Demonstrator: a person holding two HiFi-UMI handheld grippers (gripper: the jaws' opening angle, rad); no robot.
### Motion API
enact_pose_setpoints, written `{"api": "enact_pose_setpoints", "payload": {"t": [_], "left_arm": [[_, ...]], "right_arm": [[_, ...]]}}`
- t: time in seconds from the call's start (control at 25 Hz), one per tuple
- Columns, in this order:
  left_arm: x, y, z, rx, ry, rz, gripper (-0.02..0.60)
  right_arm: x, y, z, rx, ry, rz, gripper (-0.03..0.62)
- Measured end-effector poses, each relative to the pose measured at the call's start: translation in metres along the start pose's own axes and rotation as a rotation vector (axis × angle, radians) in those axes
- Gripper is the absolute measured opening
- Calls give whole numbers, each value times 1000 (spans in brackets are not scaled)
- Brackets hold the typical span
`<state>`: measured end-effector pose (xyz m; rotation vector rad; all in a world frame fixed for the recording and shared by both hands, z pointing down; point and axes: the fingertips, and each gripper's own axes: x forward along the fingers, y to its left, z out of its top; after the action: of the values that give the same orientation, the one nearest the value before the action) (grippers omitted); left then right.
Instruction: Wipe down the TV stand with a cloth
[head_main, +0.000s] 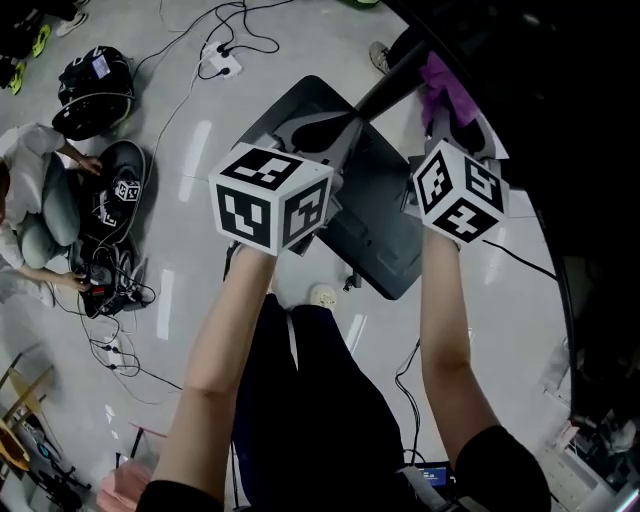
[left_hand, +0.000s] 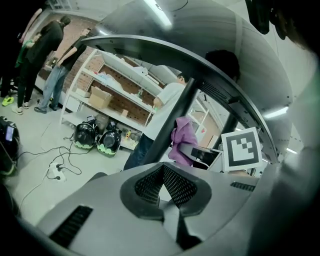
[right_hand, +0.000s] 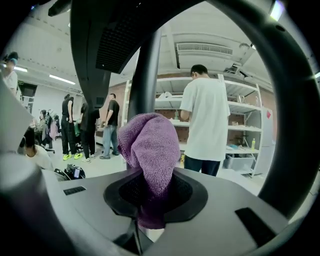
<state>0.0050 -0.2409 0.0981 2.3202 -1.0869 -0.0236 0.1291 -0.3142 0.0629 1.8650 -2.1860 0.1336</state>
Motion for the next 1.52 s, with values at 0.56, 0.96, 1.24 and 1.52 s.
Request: {"api": "enact_pose_setpoints", "payload": {"t": [0.56, 0.96, 1.24, 1.52], "left_arm": [[0, 42, -29, -55, 18, 47, 5], [-4, 68, -39, -85, 17, 82, 6], [-4, 65, -45, -88, 16, 86, 6], [-4, 57, -49, -88, 11, 83, 5]], "right_arm": [[36, 10, -76, -18, 142, 10, 89], [58, 21, -125, -34, 252, 44, 89], [55, 30, -162, 1, 359, 109, 89], [35, 21, -165, 61, 362, 59, 89]]}}
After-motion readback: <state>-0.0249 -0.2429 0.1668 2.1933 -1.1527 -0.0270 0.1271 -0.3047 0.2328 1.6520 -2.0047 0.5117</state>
